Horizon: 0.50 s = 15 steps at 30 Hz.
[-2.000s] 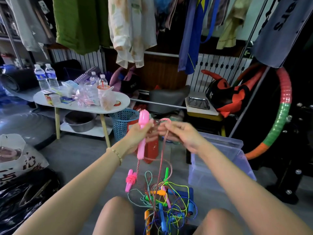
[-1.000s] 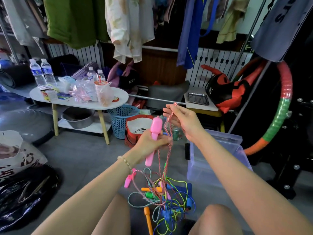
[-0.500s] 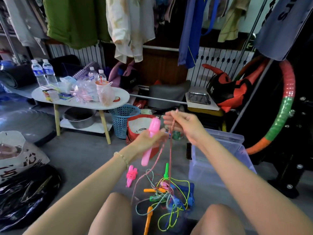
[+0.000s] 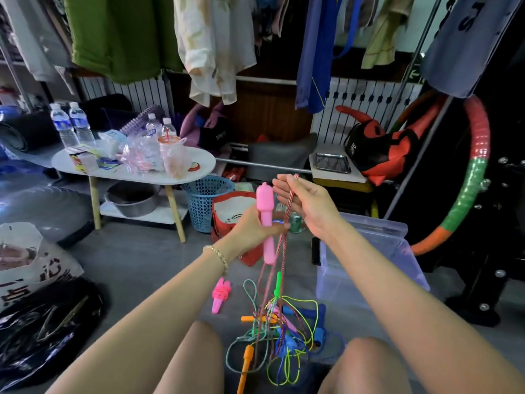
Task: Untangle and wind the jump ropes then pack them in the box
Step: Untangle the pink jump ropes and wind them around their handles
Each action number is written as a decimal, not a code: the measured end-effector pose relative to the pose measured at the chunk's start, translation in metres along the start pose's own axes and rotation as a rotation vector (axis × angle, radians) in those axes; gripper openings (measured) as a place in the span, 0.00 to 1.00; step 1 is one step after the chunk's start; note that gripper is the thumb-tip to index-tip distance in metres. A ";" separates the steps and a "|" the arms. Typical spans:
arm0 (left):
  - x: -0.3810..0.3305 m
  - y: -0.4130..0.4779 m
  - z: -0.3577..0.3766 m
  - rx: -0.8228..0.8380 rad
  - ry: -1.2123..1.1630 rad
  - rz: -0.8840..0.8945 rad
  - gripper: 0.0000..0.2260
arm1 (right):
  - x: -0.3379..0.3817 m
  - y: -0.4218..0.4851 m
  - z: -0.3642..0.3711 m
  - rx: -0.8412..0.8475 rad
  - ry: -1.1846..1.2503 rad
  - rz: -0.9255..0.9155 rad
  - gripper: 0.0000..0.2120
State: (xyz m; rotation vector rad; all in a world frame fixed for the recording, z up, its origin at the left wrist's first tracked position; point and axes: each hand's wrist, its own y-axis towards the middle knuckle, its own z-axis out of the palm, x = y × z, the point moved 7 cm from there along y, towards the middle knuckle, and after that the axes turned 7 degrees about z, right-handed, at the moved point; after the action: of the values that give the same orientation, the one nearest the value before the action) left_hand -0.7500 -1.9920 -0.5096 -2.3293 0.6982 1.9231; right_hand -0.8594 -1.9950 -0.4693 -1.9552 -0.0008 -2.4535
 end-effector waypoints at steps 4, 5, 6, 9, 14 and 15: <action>0.025 -0.009 0.022 0.008 -0.177 -0.083 0.14 | 0.006 0.000 0.004 0.003 -0.056 -0.020 0.11; 0.028 -0.010 0.024 -0.001 -0.209 -0.099 0.15 | 0.005 -0.001 0.001 -0.004 -0.067 -0.014 0.10; 0.030 -0.010 0.023 -0.017 -0.226 -0.107 0.14 | 0.002 -0.001 -0.004 -0.012 -0.087 -0.003 0.10; 0.026 -0.009 0.011 -0.104 -0.335 -0.117 0.12 | -0.024 -0.004 -0.026 -0.061 -0.147 0.101 0.11; 0.013 0.007 -0.012 -0.241 -0.528 -0.082 0.13 | -0.097 -0.020 -0.038 0.114 -0.219 0.309 0.18; 0.010 0.011 -0.015 -0.255 -0.547 -0.074 0.12 | -0.107 -0.026 -0.033 0.192 -0.297 0.330 0.18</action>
State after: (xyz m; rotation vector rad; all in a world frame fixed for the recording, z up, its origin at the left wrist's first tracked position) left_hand -0.7388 -2.0100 -0.5126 -1.7512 0.3243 2.5671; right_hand -0.8674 -1.9689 -0.5811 -2.0240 0.0755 -1.8761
